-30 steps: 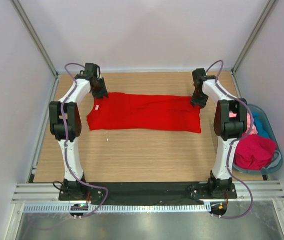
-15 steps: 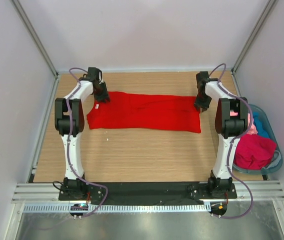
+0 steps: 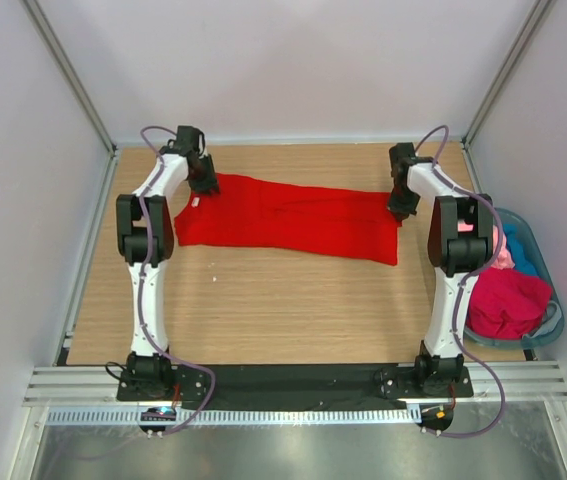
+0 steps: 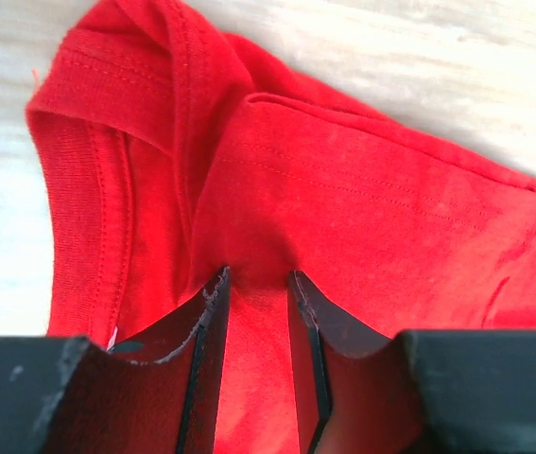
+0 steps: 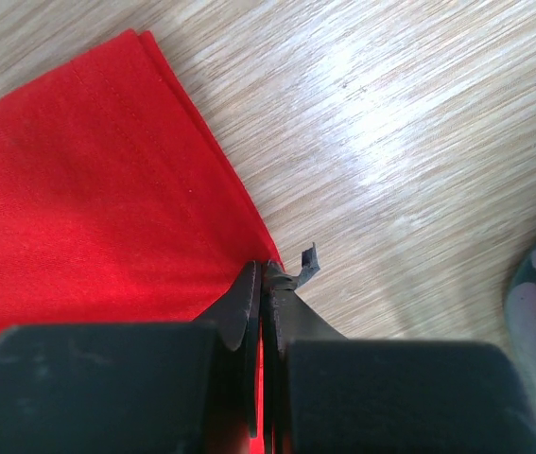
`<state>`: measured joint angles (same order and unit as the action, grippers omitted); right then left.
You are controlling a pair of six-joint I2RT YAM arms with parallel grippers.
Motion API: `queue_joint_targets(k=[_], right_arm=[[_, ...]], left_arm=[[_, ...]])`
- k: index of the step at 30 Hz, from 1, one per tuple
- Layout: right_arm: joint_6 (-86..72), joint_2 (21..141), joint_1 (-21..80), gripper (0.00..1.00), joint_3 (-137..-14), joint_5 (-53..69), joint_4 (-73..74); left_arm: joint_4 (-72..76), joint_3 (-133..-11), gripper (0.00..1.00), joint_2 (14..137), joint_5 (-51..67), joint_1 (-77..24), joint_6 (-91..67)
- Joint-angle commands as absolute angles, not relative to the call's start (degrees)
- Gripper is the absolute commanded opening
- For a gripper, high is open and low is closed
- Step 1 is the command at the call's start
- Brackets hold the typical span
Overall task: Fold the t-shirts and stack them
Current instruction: Fold the tshirt
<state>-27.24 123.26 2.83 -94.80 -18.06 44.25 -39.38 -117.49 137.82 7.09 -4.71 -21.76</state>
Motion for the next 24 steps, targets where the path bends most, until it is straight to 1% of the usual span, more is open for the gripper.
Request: queue_joint_targets(k=[1, 6, 10, 11, 12, 15, 17, 19, 20, 21, 23, 24], right_arm=[[-25.8, 122.8, 1.8, 0.01, -92.6, -22.0, 43.2], [-24.4, 120.7, 1.8, 0.01, -91.0, -19.1, 40.8], [-23.8, 121.5, 1.8, 0.02, -95.2, -17.2, 44.2], [-24.2, 121.7, 1.8, 0.06, -97.6, -17.3, 45.3], [-24.8, 122.0, 1.8, 0.18, -98.9, -17.7, 46.5], [-26.5, 121.7, 1.8, 0.31, -103.1, -18.8, 51.2], [-27.3, 120.9, 2.0, 0.35, -104.6, -18.3, 53.6], [-27.9, 119.4, 2.5, 0.44, -104.9, -18.1, 55.3], [-29.0, 117.6, 3.2, 0.5, -104.2, -16.5, 56.6], [-29.0, 117.6, 3.2, 0.5, -104.0, -16.5, 56.6], [-29.5, 115.5, 4.6, 0.56, -103.2, -15.2, 56.8], [-29.7, 114.9, 5.3, 0.57, -102.8, -15.1, 57.0]], left_arm=[[-41.9, -120.5, 0.33, 141.8, 3.3, -3.2, -19.2], [-41.3, -121.4, 0.35, 141.3, 6.9, -3.2, -18.8], [-41.7, -121.2, 0.37, 138.3, 9.5, -3.3, -18.9], [-42.6, -121.3, 0.38, 136.7, 9.5, -3.3, -18.8], [-43.1, -121.3, 0.39, 135.9, 9.2, -3.3, -19.1], [-45.4, -120.9, 0.41, 132.0, 8.0, -3.3, -20.2], [-47.9, -120.0, 0.41, 130.0, 6.6, -3.3, -20.7], [-50.5, -118.7, 0.41, 126.7, 4.5, -3.8, -20.3], [-51.8, -112.6, 0.41, 121.3, 2.5, -4.0, -19.3], [-51.9, -112.6, 0.41, 121.3, 2.5, -4.0, -19.3], [-50.8, -107.1, 0.41, 118.1, 1.3, -4.0, -19.2], [-50.3, -101.6, 0.41, 115.1, 1.2, -3.9, -19.2]])
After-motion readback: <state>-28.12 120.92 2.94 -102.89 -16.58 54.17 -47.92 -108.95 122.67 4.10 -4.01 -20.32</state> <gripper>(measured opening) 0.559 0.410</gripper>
